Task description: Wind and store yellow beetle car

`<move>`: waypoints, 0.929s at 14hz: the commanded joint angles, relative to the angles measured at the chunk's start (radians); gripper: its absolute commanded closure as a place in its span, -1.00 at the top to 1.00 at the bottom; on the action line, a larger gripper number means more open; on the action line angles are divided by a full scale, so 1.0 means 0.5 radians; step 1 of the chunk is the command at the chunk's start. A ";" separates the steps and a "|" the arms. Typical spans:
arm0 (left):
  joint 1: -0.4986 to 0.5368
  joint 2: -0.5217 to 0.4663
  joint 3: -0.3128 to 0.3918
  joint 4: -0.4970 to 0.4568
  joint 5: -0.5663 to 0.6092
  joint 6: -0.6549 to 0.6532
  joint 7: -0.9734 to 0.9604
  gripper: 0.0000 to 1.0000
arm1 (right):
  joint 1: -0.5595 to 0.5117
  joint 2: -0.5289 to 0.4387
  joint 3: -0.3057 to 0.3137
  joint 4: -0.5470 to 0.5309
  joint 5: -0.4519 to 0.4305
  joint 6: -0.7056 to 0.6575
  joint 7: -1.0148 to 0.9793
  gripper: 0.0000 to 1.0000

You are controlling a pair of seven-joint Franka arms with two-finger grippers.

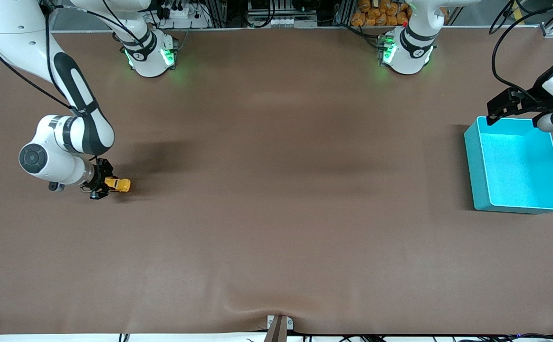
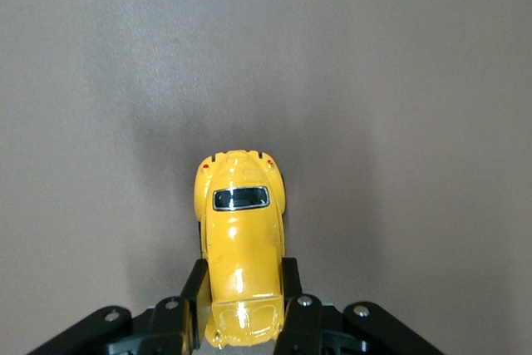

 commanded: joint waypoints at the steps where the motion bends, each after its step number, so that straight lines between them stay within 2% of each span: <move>1: 0.010 0.010 -0.007 0.031 0.006 0.005 0.038 1.00 | -0.091 0.091 0.012 -0.023 -0.090 0.165 0.025 -0.87; 13: 0.007 0.010 -0.007 0.028 0.003 0.005 0.038 1.00 | -0.260 0.269 0.015 0.118 -0.375 0.235 0.006 -0.88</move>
